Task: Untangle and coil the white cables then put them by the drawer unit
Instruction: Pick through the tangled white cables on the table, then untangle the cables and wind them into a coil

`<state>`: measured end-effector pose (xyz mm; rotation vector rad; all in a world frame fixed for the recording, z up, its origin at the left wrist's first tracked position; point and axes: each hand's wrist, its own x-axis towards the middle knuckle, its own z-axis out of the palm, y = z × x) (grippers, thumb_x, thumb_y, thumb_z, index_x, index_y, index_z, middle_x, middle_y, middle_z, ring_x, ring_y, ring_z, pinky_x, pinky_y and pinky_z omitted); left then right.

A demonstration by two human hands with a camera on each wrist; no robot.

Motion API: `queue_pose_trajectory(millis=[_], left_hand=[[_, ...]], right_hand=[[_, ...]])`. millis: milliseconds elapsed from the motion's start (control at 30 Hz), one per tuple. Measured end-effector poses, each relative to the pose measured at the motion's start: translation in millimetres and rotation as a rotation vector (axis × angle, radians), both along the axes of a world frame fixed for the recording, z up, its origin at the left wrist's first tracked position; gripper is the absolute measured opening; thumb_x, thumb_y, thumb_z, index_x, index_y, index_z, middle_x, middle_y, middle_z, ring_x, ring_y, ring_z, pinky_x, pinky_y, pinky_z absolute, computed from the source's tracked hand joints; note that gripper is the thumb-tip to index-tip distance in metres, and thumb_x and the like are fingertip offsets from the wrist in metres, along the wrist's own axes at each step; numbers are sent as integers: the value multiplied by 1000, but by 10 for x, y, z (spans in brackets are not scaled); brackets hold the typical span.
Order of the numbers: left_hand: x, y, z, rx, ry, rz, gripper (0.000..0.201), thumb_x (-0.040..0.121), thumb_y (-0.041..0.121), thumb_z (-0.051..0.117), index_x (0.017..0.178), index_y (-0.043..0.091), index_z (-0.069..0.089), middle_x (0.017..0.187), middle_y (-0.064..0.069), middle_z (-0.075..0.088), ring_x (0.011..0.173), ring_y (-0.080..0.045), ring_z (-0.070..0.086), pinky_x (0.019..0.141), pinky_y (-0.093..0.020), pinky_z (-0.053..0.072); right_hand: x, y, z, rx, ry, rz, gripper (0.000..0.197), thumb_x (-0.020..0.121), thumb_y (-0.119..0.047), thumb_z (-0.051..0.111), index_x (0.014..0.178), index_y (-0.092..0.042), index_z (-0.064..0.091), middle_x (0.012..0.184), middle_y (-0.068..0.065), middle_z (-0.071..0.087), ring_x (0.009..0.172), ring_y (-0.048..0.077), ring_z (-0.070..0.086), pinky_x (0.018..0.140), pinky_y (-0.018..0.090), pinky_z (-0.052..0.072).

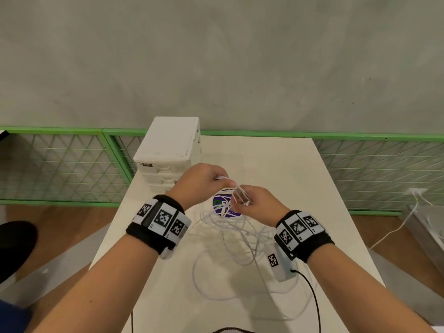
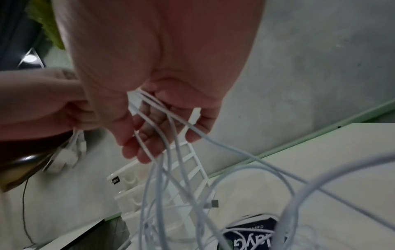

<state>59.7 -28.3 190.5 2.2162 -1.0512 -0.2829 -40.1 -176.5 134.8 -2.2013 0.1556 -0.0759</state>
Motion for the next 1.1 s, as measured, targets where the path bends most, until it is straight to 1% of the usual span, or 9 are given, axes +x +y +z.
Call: queue_pose_trajectory(millis=[200,300,467,533,600,700,800,900,1100], left_hand=[[-26,0,252,-328,-65,150,31,81,38,68,78,7,71,56,-1,52,54,-13,43,60,-30,38],[-45,19,306,-452,-64,198,27,81,34,69,76,8,71,57,-1,56,52,-10,42,60,-29,38],[-83,48,376,-630,-76,279,18,84,25,68,74,11,69,46,14,46,47,-1,41,50,-10,29],[-33,78,402,-656,-68,303,21,87,27,65,74,11,68,48,12,44,47,-2,39,50,-11,29],[35,118,394,-638,-40,322,27,90,29,61,75,9,68,42,12,39,44,-3,36,47,-12,27],[78,162,319,-620,43,355,28,91,30,59,75,9,68,41,9,31,38,-4,30,43,-11,24],[46,152,194,-574,77,346,26,88,28,63,74,8,69,39,10,42,40,0,37,46,-9,28],[-26,98,53,-476,69,310,29,84,32,67,76,5,72,45,12,50,47,-1,44,52,-14,35],[1,104,-39,-428,77,339,29,84,36,66,75,9,71,45,15,50,51,1,48,57,-20,36]], right_hand=[[-41,-49,-232,55,12,-103,19,80,-11,66,71,-27,61,70,-12,61,64,-3,53,60,7,38],[-63,-91,-245,49,1,-140,9,80,-11,65,82,-20,66,79,-7,66,77,9,60,65,7,41],[-21,-217,-23,-55,6,-200,6,85,-20,62,89,-20,67,90,-1,69,84,16,61,75,25,43],[5,-305,165,-23,-160,-353,14,87,-23,60,97,-18,68,95,0,70,87,14,61,80,27,47],[-4,-358,402,27,-511,-509,18,85,-14,63,102,-15,69,98,4,67,89,7,58,82,20,48],[-74,-368,516,8,-731,-511,23,79,-7,68,101,-14,69,91,6,59,78,-3,50,70,8,42],[-123,-339,188,-128,-225,-356,10,79,-25,70,87,-19,71,77,2,63,65,9,52,64,19,43],[-175,-238,-196,-273,268,-151,24,78,-40,67,76,-17,69,73,3,66,71,20,61,66,31,44],[-142,-198,-204,-244,465,-27,21,70,-45,73,77,-26,67,80,-6,66,81,14,61,74,28,46]])
